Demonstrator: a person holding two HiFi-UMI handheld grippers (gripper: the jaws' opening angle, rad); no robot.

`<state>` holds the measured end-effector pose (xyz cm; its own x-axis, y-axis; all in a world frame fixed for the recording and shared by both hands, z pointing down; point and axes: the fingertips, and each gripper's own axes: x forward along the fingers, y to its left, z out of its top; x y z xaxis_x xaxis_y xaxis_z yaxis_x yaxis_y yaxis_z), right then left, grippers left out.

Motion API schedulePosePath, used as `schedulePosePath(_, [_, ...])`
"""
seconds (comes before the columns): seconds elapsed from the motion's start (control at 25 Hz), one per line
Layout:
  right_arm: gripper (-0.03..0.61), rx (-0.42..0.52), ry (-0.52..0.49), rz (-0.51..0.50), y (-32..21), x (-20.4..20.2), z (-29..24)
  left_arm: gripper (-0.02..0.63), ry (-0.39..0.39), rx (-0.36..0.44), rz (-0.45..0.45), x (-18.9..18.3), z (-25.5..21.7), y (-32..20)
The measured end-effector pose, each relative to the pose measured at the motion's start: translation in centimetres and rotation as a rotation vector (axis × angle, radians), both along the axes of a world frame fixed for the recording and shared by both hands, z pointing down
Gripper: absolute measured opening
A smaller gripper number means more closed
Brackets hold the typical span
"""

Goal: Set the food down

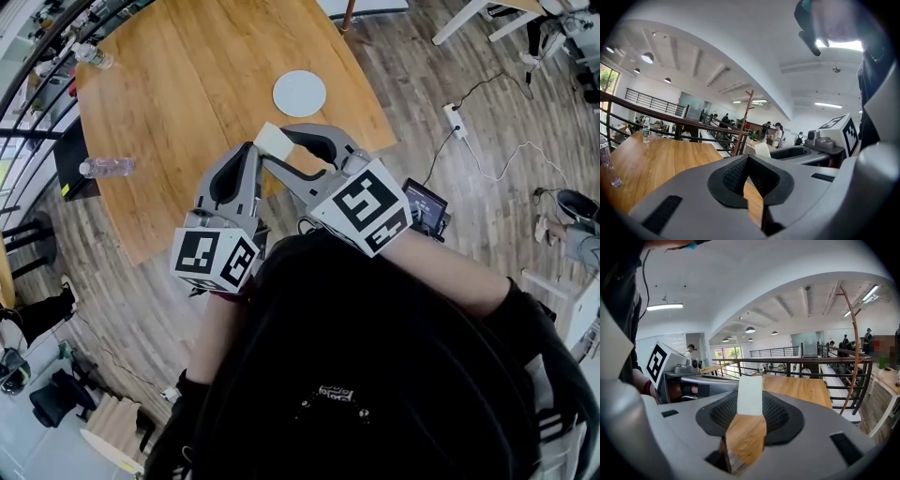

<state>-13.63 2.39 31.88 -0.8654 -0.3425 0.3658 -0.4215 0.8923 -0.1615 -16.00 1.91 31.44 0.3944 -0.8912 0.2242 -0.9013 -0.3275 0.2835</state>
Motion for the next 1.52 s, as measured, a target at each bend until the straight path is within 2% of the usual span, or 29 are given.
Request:
schedulePosePath(0.92, [0.172, -0.052, -0.048, -0.059, -10.6, 1.8, 1.2, 0.003, -0.035, -0.067, -0.060, 1.6, 0.9, -10.3])
schedulePosePath(1.52, [0.172, -0.111, -0.104, -0.096, -12.9, 3.3, 2.2, 0.003, -0.086, -0.124, -0.081, 3.3, 1.9, -12.7])
